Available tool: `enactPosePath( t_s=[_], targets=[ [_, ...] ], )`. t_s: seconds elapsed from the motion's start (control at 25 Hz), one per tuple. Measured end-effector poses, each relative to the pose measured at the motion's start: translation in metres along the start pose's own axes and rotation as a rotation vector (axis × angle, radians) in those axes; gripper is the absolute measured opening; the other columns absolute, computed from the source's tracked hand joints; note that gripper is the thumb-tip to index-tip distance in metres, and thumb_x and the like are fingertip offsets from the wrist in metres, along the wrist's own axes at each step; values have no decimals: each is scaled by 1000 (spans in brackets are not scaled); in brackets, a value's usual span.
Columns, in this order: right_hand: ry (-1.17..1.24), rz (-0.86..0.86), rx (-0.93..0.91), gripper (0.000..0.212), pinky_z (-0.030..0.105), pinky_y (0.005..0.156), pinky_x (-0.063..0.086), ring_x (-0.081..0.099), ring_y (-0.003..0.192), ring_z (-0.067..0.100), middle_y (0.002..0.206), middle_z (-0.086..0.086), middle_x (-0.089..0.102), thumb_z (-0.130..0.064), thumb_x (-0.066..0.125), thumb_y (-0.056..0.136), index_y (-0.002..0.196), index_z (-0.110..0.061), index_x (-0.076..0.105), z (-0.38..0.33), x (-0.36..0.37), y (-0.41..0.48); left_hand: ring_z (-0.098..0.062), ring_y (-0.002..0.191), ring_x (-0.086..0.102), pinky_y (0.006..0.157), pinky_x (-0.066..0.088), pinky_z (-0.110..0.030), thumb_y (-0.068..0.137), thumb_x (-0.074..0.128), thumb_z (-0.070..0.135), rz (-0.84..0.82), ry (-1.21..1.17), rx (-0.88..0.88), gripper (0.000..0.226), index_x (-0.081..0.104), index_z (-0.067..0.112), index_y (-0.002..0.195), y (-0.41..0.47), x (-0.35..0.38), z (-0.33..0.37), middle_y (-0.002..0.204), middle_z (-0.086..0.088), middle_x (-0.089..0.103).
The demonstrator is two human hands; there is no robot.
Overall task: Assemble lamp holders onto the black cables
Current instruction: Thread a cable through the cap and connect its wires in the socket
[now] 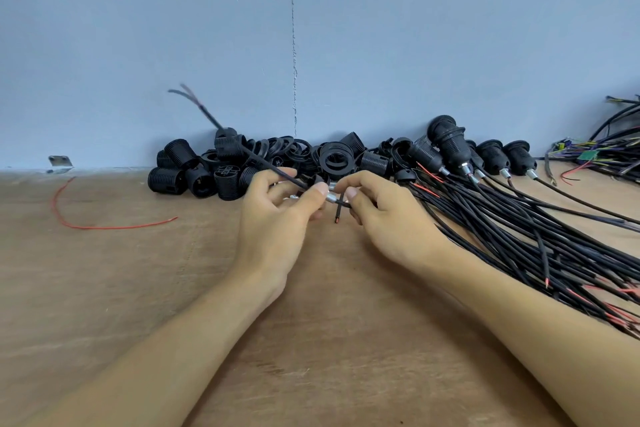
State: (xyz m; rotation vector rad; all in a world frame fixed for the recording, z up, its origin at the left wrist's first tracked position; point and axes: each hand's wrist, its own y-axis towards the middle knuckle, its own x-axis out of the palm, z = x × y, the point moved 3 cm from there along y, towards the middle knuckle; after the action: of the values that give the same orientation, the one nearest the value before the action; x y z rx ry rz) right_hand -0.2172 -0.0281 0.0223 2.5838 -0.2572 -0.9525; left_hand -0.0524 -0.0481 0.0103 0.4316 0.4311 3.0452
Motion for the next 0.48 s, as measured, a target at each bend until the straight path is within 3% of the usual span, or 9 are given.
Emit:
enactPosePath(
  t_s=[0.08, 0.2, 0.32, 0.4, 0.48],
  targets=[
    [-104, 45, 54, 21, 17, 60, 40, 52, 63, 2, 67, -15, 60, -22, 47, 103, 107, -28, 66, 10, -10, 3, -20, 76, 73, 73, 60, -30, 86, 78, 6, 101, -34, 2, 29, 57, 11, 106, 10, -12, 3, 85, -5, 75],
    [-223, 219, 186, 25, 34, 84, 50, 64, 92, 20, 100, -2, 72, -21, 43, 103, 113, -24, 65, 26, -36, 10, -19, 71, 72, 71, 60, -30, 86, 78, 4, 196, -77, -13, 29, 55, 11, 102, 17, -26, 5, 73, 0, 73],
    [-457, 302, 242, 28, 41, 88, 46, 57, 107, 30, 112, 6, 69, -23, 40, 102, 116, -21, 64, 35, -50, 10, -25, 78, 74, 80, 60, -38, 84, 80, 4, 147, 3, -59, 26, 60, 13, 95, 12, -19, 0, 78, -3, 76],
    [-672, 320, 213, 28, 44, 102, 34, 46, 122, 31, 123, 7, 63, -30, 45, 102, 119, -19, 65, 33, -46, 7, -27, 86, 74, 88, 58, -41, 76, 87, 7, 69, 63, -97, 29, 63, 15, 93, 6, -9, -5, 89, -9, 78],
    [-647, 315, 26, 32, 41, 108, 29, 44, 127, 28, 126, 4, 61, -37, 52, 100, 121, -18, 66, 22, -37, 3, -30, 98, 74, 96, 56, -43, 64, 92, 15, 18, 80, -141, 37, 67, 15, 91, 0, -1, -7, 98, -13, 77]
  ],
)
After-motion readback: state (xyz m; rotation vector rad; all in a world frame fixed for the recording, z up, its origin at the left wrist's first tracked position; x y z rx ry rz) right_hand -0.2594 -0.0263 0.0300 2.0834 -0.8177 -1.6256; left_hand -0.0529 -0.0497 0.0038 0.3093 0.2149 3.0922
